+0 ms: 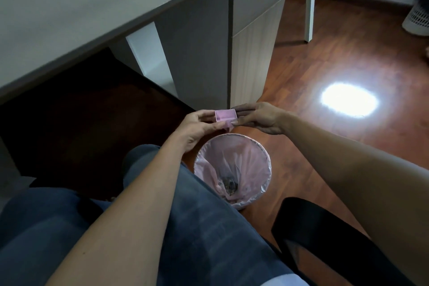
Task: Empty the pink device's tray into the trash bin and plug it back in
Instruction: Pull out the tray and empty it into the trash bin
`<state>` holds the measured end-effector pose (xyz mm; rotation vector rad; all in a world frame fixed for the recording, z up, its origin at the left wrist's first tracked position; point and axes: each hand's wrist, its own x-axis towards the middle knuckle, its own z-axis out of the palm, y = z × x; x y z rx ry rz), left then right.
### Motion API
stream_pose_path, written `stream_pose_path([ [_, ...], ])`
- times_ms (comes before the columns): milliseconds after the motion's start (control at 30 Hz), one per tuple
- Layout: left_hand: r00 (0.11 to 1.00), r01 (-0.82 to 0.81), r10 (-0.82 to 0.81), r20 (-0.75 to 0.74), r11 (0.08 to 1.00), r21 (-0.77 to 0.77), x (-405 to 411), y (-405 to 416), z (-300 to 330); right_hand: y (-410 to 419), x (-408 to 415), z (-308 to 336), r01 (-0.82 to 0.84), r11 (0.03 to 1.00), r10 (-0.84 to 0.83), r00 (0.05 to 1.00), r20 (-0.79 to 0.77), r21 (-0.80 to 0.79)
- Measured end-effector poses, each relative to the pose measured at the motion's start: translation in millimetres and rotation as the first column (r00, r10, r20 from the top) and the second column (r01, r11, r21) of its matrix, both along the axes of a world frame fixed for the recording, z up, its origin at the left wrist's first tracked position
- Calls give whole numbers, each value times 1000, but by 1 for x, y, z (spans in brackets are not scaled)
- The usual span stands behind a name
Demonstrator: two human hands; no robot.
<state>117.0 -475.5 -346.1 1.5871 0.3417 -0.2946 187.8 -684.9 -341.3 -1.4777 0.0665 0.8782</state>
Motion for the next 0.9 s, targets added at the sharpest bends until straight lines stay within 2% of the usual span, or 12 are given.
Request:
stream_pose_path([
  [233,984,-27,20,174,999,40,0,-1,40,-1,-4,42,-1,1000,-3,978,207,21],
  [367,969,-22,1,246,996,85,-3,-4,65,-4,-5,64,4,998,-19,967,252,57],
  [700,891,-46,-57,450,976,213,9,3,174,-5,12,175,-56,988,-11,908,420,146],
  [900,854,-44,-108,508,960,277,15,20,239,1,28,240,-132,975,28,870,492,178],
])
